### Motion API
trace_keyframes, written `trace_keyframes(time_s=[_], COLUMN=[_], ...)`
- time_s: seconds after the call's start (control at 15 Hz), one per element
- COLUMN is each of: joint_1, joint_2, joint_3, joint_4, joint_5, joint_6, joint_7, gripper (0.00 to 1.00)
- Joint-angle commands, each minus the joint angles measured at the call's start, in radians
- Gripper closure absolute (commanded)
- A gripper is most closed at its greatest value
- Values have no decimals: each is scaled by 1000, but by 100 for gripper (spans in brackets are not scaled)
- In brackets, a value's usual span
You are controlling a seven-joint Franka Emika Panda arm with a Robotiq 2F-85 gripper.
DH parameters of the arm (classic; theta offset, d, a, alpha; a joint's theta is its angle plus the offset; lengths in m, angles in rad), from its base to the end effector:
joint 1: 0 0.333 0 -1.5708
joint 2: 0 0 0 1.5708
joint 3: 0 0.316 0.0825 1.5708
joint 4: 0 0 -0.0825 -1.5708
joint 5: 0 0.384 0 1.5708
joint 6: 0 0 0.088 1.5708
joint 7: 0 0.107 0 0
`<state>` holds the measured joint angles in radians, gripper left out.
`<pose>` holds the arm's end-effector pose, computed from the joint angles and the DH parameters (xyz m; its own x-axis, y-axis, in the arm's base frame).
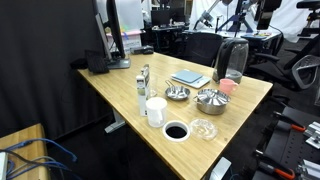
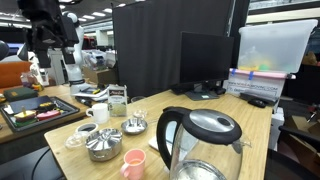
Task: Pour the contents in the white mug onto the silver pan
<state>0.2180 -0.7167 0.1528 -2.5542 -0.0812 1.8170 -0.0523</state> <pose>0.3121 0.1181 0.4932 0.9196 0.3910 -0.0381 0.3914 -0.9033 0.1756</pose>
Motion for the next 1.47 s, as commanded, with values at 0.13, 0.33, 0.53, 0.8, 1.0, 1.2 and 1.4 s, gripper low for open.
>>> trace_keyframes(time_s=[0.13, 0.33, 0.53, 0.8, 1.0, 1.2, 1.4], joint_1=[40, 116, 167, 184, 181, 192, 191], joint_2=[0, 28, 90, 79, 66, 76, 121], joint_3=[28, 97, 174, 191, 181, 176, 223], joint_4=[-5, 4, 28, 12, 11, 14, 40], joint_5=[92, 198, 222, 210, 211, 242, 298], joint_6=[49, 88, 133, 131, 130, 143, 174], joint_7=[42, 53, 70, 85, 84, 83, 184], gripper=[0, 0, 0, 0, 0, 0, 0])
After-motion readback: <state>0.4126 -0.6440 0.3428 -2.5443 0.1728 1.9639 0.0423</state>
